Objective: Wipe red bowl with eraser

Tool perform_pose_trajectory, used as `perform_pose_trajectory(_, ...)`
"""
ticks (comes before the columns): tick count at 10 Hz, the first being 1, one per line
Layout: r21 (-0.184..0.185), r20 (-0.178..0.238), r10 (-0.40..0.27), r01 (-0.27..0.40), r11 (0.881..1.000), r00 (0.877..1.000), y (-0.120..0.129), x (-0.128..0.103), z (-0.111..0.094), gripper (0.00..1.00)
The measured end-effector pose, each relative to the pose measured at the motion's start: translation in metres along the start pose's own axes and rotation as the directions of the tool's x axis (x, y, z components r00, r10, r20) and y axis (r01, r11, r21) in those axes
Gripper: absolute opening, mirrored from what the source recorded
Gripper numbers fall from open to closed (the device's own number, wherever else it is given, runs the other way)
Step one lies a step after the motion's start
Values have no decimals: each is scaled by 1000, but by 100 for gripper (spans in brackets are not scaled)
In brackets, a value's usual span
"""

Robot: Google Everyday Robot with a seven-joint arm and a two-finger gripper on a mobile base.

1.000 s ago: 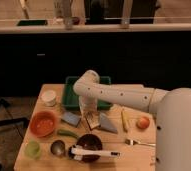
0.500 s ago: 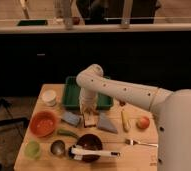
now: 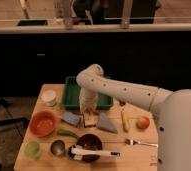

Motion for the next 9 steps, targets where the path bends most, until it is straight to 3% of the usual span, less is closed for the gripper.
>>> perform_pose_trajectory(3, 28, 41, 49, -50, 998, 998, -30, 8, 1, 0)
perform_pose_trajectory(5, 69, 72, 101, -106, 992, 992, -67, 15, 4, 0)
perform_pose_trajectory(8, 127, 129, 214, -230, 965, 968, -85, 16, 3, 0)
perform_pose_trajectory(9, 129, 128, 213, -230, 965, 968, -87, 16, 3, 0)
